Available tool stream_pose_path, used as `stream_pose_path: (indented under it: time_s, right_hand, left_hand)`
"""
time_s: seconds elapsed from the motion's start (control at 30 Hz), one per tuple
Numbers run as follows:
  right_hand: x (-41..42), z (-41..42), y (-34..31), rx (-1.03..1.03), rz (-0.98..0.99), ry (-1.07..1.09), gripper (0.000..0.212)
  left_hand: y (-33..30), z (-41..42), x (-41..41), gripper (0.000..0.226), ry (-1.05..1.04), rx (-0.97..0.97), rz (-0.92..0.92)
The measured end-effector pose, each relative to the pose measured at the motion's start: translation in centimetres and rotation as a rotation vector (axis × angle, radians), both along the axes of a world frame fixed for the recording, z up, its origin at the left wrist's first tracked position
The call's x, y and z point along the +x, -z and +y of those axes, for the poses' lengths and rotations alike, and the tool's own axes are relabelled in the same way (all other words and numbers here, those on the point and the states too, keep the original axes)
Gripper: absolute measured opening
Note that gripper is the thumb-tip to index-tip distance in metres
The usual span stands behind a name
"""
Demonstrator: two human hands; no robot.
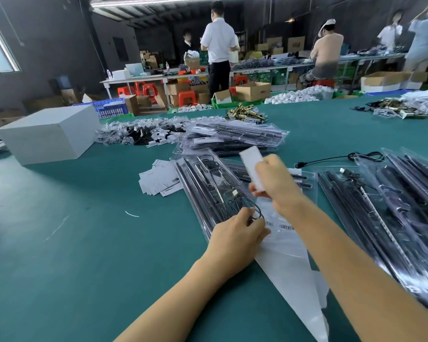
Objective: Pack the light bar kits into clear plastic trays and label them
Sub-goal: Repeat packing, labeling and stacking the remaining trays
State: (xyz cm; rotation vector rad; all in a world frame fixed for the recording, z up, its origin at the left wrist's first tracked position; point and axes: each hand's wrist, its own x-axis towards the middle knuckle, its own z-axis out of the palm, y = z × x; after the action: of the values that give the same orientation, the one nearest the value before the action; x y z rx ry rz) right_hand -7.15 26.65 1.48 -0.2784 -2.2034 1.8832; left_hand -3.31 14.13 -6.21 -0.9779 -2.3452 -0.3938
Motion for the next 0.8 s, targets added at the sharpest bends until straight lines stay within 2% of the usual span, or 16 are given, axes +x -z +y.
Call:
stream_pose_path:
  time_s: [0.1,0.23,0.4,0.53,0.7,0.8]
  right_hand:
    - [0.5,3.1,2.0,-0.188,-0.084,0.144,0.018]
    - [1.0,4.7,4.7,-0.311,-0.128,0.236,0.004]
    - [1.4,4.8,4.9,-0.545,-0.070,0.273,0.011]
    - [1.8,4.9,4.9,-0.606,-0.005,0.254,0.013]
    - [2.0,5.3,5.1,-0.709,-0.032,0.171,0.007]
    - [2.0,5.3,5.2,-0.736,-0.055,0.085,0.028]
  left_hand:
    - [0.1,0.1,0.1,0.021,0.006,0.001,0.039]
    - [0.1,0.2,0.2,0.022,-0.008,-0.017,0.051]
    - [0.0,0.3,0.2,0.025,-0.025,-0.094,0.091]
    - [-0.2,0.2,0.1,0.023,-0.010,-0.115,0.127]
    - [-0.2,-1.1,0.0,0.020,0.009,-0.174,0.186]
    - [-0.2,-1.7,-0.1,0.021,0.007,-0.198,0.217]
